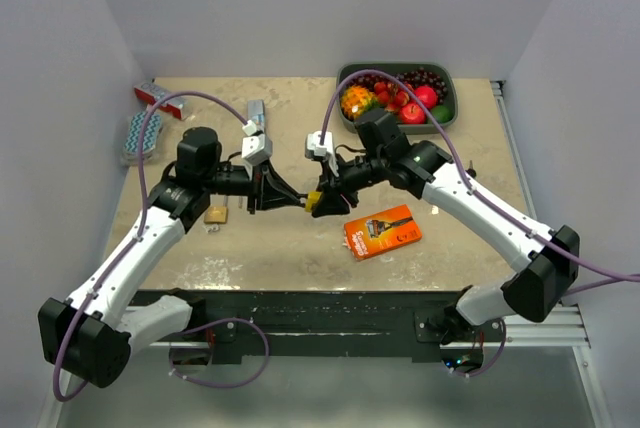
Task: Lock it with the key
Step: Lock the lock.
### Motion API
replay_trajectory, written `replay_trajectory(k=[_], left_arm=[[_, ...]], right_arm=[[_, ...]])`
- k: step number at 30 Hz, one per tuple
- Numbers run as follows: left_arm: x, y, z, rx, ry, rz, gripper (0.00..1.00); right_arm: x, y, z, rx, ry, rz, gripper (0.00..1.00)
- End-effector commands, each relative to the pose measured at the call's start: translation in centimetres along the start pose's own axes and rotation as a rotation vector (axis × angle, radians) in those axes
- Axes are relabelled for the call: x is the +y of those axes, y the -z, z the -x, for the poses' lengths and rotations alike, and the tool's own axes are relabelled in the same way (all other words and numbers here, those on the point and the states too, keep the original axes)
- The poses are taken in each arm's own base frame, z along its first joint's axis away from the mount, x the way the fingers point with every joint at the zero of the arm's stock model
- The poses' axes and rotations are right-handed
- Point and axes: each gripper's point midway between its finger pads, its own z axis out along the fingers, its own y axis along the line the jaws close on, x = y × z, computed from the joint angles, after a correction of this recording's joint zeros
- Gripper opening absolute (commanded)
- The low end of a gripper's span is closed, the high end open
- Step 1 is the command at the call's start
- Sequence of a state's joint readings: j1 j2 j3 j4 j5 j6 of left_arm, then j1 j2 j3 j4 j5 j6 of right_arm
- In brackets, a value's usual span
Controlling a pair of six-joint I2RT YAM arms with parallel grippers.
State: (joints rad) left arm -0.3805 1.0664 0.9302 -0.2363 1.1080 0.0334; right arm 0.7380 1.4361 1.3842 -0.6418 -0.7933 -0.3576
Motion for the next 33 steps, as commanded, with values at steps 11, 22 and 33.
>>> replay_trajectory(k=[11,22,33], left_arm=[[-3.0,-3.2,-1.1,-0.083,0.053,-0.171,0.00],[-1.1,-0.5,-1.9,-0.079,0.129,-0.083,0.00],[-0.5,0.1,-1.1,-0.054,0.047,-0.049,0.24]], right_arm=[[1.7,-2.1,9.5,-0.258,0.243,0.089,0.00],[1.4,0.0,6.1,-0.196,0.176,0.045,0.00],[1.3,0.7,5.1,-0.188,0.153,0.024,0.00]])
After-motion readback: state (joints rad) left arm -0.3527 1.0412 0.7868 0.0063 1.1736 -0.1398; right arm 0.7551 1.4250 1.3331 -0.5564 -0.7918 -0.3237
